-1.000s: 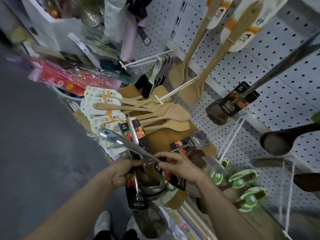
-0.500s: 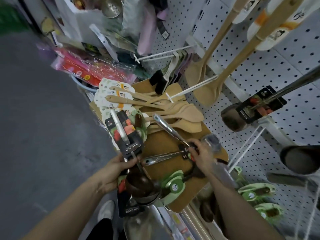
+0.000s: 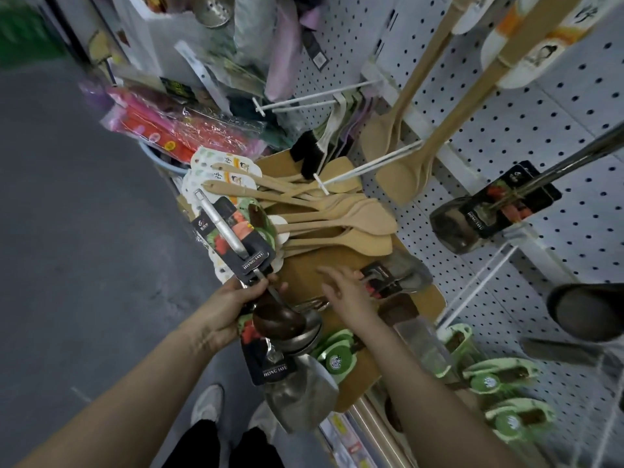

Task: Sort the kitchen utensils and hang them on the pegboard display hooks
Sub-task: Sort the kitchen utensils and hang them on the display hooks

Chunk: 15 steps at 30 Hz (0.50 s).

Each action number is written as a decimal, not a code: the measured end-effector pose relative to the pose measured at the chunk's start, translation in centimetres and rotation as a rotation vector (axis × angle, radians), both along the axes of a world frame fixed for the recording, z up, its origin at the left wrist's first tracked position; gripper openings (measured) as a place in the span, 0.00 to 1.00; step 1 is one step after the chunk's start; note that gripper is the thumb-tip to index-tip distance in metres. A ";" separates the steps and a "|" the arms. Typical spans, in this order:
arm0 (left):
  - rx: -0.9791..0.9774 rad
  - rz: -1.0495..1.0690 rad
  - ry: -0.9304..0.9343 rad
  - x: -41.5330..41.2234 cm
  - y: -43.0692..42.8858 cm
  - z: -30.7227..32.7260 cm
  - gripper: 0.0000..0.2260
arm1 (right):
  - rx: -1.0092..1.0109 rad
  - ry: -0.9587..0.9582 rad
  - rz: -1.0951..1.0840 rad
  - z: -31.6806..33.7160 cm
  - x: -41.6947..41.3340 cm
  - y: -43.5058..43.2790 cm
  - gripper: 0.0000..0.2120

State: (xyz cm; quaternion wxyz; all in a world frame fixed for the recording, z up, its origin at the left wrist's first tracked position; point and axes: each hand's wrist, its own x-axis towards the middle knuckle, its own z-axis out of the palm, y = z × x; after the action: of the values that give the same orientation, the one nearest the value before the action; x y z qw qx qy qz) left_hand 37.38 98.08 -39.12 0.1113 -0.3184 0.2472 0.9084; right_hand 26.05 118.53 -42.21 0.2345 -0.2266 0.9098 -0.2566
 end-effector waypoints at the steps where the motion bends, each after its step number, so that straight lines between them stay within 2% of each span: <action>1: -0.017 -0.018 -0.007 -0.2 0.3 0.0 0.20 | -0.175 -0.128 -0.109 0.8 0.9 -0.8 0.10; 3: -0.049 -0.041 -0.030 -0.5 1.1 0.0 0.20 | -0.364 -0.387 -0.227 2.5 2.6 -1.9 0.06; 6: -0.108 -0.093 -0.062 -0.8 1.9 -0.1 0.18 | -0.382 -0.629 -0.227 4.0 3.9 -2.3 0.11; 9: -0.153 -0.173 -0.083 -0.8 2.6 -0.2 0.16 | -0.303 -0.642 -0.227 4.2 4.1 -1.8 0.16; 12: -0.208 -0.256 -0.088 -0.7 3.5 0.1 0.13 | -0.266 -0.533 -0.270 4.1 4.7 -0.8 0.14; 15: -0.238 -0.326 -0.068 -0.7 4.2 0.3 0.13 | -0.249 -0.504 -0.310 4.0 6.1 0.1 0.10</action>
State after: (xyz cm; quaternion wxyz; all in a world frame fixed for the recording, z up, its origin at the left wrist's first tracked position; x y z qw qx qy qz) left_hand 36.69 102.31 -38.87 0.2267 -0.3153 0.3973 0.8315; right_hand 32.19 118.59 -38.22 0.3813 -0.0415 0.8084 -0.4466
